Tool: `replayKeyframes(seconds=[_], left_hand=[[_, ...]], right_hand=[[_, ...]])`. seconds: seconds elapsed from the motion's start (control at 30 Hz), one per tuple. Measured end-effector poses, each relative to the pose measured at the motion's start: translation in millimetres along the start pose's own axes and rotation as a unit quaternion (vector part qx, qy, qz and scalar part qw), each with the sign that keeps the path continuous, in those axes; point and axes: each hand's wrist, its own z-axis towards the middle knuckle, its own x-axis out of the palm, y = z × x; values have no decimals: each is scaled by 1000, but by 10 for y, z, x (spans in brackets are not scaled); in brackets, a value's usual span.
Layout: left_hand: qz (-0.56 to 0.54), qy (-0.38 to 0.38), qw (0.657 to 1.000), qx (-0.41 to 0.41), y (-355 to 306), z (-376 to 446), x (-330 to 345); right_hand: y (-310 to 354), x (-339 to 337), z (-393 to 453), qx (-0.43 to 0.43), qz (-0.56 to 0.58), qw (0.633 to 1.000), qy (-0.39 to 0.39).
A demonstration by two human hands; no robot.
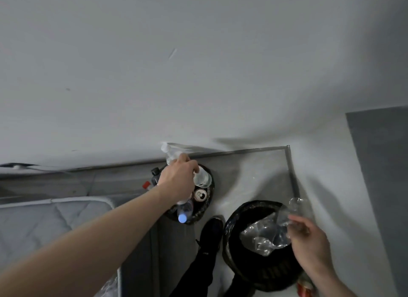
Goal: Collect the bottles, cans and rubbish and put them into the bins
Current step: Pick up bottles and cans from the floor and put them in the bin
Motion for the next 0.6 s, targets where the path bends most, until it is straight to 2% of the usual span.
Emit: replayKeyframes(seconds=[0.17,0.3,0.47,0.6], left_hand=[[64,51,997,-2,23,116,109],[117,100,988,-10,30,128,148],[155,103,982,-11,95,82,211],[116,101,988,-34,175,9,279]], right_hand=[[-404,148,69,65,-74,994,49],[-566,303,128,116,-105,986,57],[-469,412,34,147,-104,978,110],[-362,515,-85,203,-132,963,119]])
